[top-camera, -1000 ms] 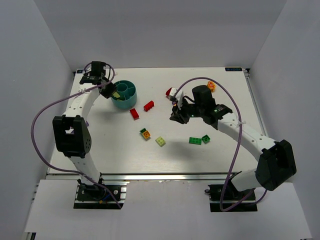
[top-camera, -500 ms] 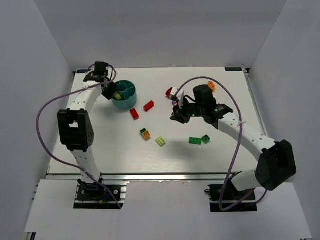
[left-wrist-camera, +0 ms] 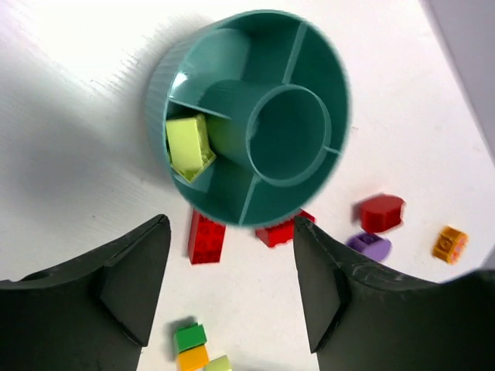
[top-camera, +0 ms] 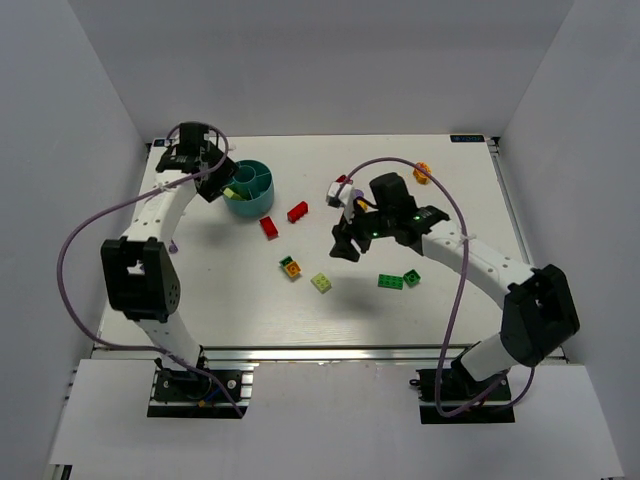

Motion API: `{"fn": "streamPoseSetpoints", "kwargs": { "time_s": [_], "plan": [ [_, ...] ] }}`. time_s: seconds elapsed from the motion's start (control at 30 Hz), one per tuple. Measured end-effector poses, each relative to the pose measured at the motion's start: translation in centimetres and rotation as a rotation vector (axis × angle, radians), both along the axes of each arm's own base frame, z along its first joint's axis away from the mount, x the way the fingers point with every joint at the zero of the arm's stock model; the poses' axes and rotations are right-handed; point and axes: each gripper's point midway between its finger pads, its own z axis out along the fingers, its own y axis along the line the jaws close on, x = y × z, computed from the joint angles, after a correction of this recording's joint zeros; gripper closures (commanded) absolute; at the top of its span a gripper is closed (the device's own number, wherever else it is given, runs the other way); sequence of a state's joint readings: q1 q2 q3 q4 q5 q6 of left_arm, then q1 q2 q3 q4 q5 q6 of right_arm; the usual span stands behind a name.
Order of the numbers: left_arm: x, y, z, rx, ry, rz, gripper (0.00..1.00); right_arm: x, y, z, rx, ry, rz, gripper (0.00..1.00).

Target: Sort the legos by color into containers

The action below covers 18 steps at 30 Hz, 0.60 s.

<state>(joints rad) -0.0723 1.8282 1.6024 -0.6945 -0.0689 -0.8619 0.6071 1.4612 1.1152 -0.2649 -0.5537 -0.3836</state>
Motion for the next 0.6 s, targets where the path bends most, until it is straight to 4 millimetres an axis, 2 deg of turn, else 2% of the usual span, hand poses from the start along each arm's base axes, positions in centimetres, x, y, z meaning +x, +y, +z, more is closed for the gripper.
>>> {"fn": "streamPoseSetpoints", "kwargs": {
  "time_s": [0.1, 0.17, 0.2, 0.27, 0.3, 0.33, 0.4, 0.47, 0.6],
  "plan": [
    [-2.4, 0.0, 2.7, 0.004, -0.070, -0.031, 0.29, -1.1, 1.8, -1.7, -0.053, 0.061, 0.005, 0.31],
    [-3.8, -0.1, 4.9, 0.007, -0.145, -0.065, 0.37, -2.1, 3.0, -3.3, -0.099, 0.107, -0.007, 0.28],
    [-5.3, 0.0, 5.6, 0.009, -0.170, -0.070, 0.43, -2.6, 3.4, -4.2, -0.125, 0.136, -0.016, 0.28],
    [-7.6, 0.1, 7.1, 0.009, -0.240, -0.088, 0.60, -3.8, 4.0, -6.2, -0.182, 0.206, -0.049, 0.26],
    [-8.9, 0.1, 7.6, 0.009, -0.274, -0.100, 0.61, -4.1, 4.2, -6.9, -0.205, 0.232, -0.068, 0.26],
    [-10.5, 0.1, 7.7, 0.008, -0.295, -0.109, 0.60, -4.3, 4.2, -7.8, -0.234, 0.256, -0.095, 0.26],
    [-13.0, 0.1, 7.7, 0.000, -0.340, -0.127, 0.51, -4.3, 4.1, -9.1, -0.278, 0.283, -0.147, 0.26],
    [-15.1, -0.1, 6.7, -0.014, -0.355, -0.138, 0.35, -4.0, 4.1, -10.1, -0.320, 0.283, -0.198, 0.24],
    [-18.5, -0.4, 3.3, -0.053, -0.317, -0.139, 0.31, -3.1, 4.1, -11.1, -0.374, 0.273, -0.268, 0.25]
  ]
}}
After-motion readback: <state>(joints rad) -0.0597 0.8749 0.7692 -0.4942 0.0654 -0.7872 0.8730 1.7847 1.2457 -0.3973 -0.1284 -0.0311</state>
